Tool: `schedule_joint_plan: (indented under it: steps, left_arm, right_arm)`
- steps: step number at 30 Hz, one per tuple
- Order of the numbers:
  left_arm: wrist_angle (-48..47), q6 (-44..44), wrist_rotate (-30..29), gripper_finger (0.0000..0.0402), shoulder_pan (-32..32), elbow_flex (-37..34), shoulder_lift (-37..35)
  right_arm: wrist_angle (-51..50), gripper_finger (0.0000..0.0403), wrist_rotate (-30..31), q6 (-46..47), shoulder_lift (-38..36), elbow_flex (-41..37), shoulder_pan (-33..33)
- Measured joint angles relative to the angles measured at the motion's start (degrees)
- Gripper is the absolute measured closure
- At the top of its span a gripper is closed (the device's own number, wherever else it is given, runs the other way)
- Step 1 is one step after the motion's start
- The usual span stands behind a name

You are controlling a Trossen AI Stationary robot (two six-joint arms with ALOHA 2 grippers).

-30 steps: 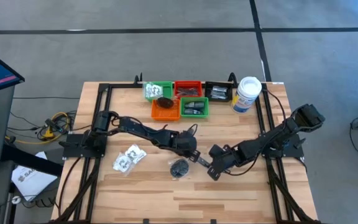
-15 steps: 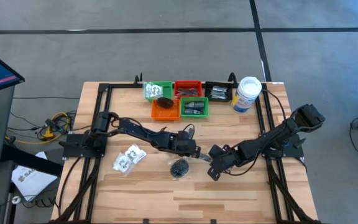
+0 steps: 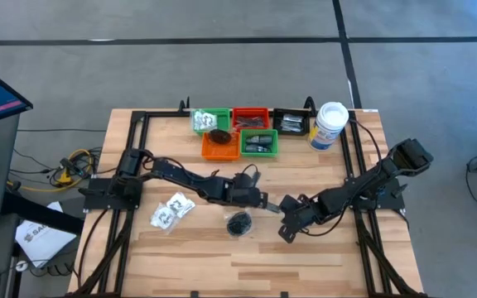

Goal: Pick & Place Travel size toiletries
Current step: Adjust the black comb

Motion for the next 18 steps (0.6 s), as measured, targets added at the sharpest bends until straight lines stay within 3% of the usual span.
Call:
schedule_joint_plan:
  steps: [5, 7, 10, 12, 18]
  left_arm:
    - [0.56, 10.63, 0.52, 0.0401, 0.46, -0.04, 0.2]
    - [2.53, 17.28, 1.76, 0.0401, 0.78, -0.04, 0.31]
    - [5.54, 28.65, 5.21, 0.0401, 1.04, 0.04, 0.31]
    - [5.52, 33.32, 8.0, 0.0401, 1.4, 0.04, 0.31]
    - [5.39, 43.66, 12.39, 0.0401, 1.72, -0.11, 0.31]
  right_arm:
    - [4.05, 0.0403, 3.13, 0.15, -0.03, -0.48, 0.0]
    - [15.6, 0.0403, 3.34, -2.29, -0.36, -3.37, 0.01]
    - [41.6, 0.0403, 3.44, -4.17, -1.98, -10.42, 0.7]
    - [50.71, 0.0403, 5.03, -0.82, -2.68, -14.92, 0.82]
    - [43.48, 0.0403, 16.46, 13.63, -5.43, -19.22, 3.86]
